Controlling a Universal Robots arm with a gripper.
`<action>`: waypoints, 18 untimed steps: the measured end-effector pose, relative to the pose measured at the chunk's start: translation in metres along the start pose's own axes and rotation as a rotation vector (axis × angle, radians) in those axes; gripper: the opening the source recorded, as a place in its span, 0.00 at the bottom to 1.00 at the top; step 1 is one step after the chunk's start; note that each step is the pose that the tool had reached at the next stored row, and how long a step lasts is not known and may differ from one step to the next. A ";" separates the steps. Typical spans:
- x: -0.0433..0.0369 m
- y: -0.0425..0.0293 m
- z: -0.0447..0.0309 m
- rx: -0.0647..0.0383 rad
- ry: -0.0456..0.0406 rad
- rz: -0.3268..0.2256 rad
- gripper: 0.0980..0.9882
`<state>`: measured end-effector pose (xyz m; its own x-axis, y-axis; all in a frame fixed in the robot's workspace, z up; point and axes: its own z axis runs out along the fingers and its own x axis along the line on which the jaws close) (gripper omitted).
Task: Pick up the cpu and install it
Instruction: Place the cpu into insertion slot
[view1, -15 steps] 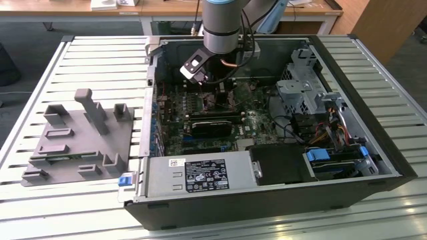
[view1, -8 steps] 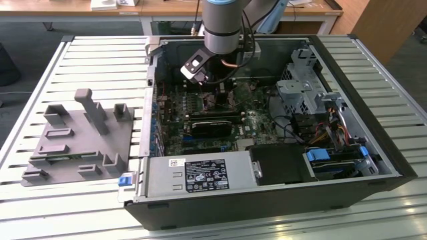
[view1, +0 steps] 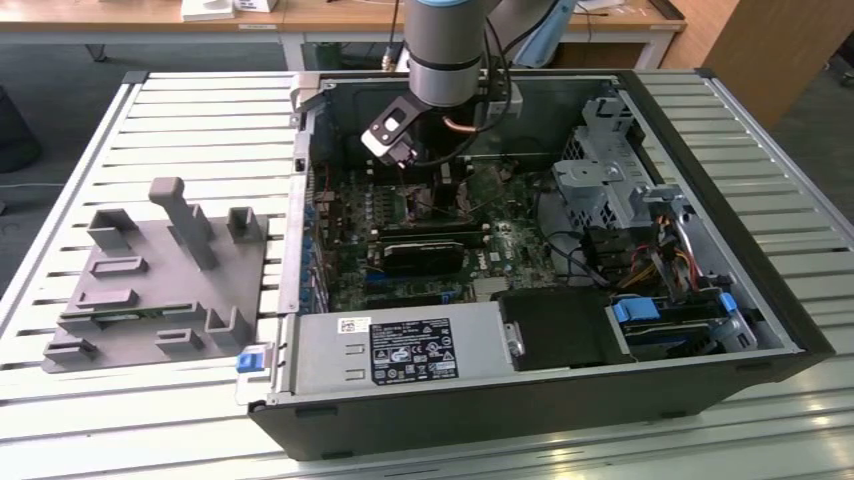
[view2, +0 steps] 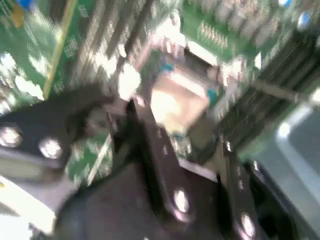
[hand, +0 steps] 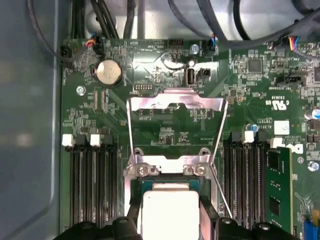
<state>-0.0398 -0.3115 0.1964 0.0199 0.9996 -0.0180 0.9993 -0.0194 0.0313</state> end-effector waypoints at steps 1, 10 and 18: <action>0.0000 0.0000 0.0000 0.000 0.0000 0.000 0.50; -0.0010 -0.0007 0.0019 0.000 0.0002 -0.002 0.50; -0.0011 -0.0014 0.0034 0.000 0.0006 -0.003 0.50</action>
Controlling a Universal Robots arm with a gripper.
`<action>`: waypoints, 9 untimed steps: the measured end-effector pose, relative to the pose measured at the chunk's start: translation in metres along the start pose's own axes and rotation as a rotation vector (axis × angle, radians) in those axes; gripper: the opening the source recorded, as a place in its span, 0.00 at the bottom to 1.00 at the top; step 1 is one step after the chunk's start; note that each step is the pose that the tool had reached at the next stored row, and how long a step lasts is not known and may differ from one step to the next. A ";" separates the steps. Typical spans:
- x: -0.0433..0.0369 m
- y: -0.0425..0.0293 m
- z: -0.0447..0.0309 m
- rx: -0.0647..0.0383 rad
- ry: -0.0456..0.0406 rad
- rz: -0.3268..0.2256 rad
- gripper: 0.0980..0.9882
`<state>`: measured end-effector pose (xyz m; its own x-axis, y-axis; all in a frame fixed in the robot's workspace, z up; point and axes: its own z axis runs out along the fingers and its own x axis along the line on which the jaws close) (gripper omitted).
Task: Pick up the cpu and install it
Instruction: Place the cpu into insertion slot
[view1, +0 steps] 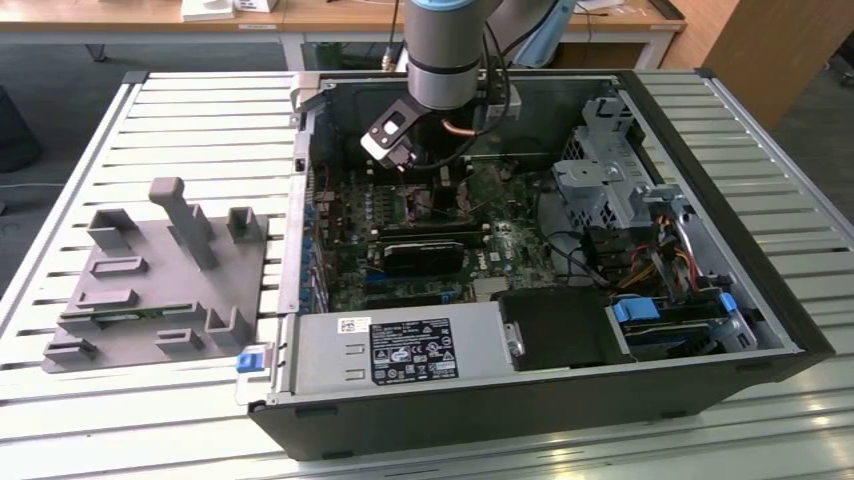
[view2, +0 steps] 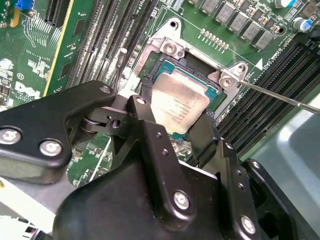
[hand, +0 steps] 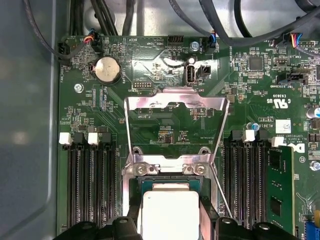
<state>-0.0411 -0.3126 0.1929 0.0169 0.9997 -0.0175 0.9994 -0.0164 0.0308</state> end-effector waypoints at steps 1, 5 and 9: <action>0.0000 0.0000 0.0001 0.000 0.0002 0.000 0.50; 0.0000 0.0000 0.0003 0.000 0.0008 0.000 0.50; 0.0001 0.0001 0.0004 -0.001 0.0015 0.000 0.51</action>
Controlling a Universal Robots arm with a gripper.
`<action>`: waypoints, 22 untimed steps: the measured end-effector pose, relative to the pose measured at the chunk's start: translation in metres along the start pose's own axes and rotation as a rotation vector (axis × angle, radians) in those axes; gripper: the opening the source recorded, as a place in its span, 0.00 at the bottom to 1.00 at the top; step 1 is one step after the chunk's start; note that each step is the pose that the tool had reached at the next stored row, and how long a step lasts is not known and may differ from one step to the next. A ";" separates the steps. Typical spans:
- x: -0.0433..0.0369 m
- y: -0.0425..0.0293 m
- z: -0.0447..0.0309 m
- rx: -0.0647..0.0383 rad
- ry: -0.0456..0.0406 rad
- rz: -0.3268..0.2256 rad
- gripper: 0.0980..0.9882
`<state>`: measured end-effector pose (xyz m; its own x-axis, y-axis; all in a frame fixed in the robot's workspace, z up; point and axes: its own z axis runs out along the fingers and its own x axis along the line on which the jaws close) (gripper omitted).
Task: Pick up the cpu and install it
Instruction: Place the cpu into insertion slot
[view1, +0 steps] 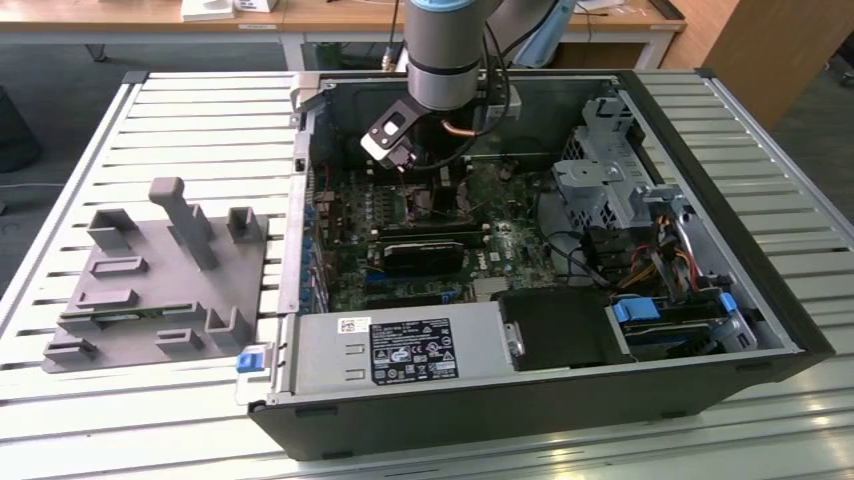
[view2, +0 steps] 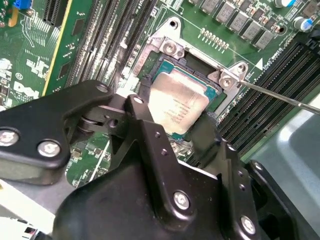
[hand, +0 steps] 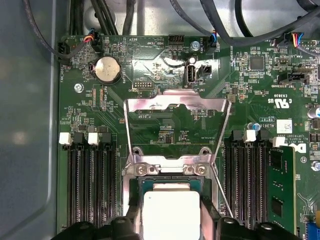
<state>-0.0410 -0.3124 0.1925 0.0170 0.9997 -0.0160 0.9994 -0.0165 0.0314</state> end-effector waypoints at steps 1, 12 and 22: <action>0.0000 0.0000 0.0000 0.000 -0.0001 0.000 0.58; -0.0002 0.0002 -0.0070 0.000 -0.0002 0.000 0.58; -0.0003 0.0004 -0.0126 0.001 -0.0002 0.000 0.23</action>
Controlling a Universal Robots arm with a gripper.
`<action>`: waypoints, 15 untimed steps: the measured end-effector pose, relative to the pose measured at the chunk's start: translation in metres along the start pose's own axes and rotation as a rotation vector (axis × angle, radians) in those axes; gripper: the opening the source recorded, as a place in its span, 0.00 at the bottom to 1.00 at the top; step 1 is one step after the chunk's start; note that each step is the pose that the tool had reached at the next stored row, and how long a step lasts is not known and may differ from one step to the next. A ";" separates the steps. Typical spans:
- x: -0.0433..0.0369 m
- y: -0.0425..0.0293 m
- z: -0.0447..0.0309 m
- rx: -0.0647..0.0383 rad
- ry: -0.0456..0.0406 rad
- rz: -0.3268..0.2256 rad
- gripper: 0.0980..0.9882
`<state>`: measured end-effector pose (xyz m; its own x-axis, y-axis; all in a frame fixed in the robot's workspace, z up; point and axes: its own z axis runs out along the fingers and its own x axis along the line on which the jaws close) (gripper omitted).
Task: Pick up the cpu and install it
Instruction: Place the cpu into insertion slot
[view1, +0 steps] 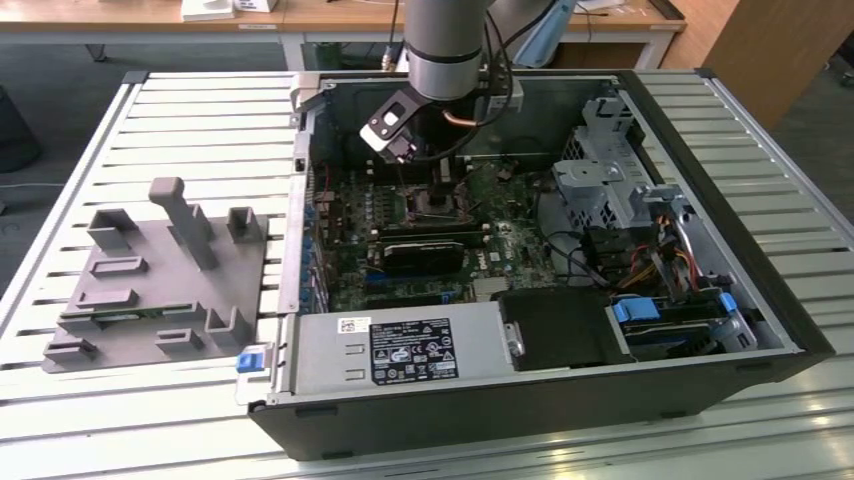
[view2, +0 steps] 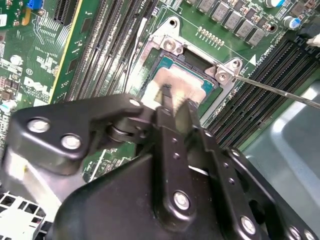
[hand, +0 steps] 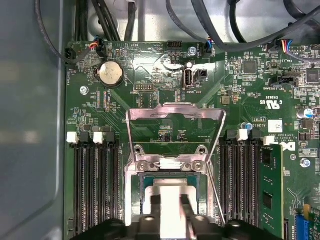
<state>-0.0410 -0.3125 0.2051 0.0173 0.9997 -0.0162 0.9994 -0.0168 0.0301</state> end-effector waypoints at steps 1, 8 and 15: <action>0.0000 0.0000 -0.0004 0.000 -0.0001 0.000 0.23; -0.0001 0.0001 -0.0037 0.001 -0.0001 0.001 0.01; -0.0001 0.0002 -0.0064 0.001 -0.0001 0.002 0.01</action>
<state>-0.0410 -0.3125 0.2115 0.0195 0.9997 -0.0162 0.9994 -0.0190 0.0293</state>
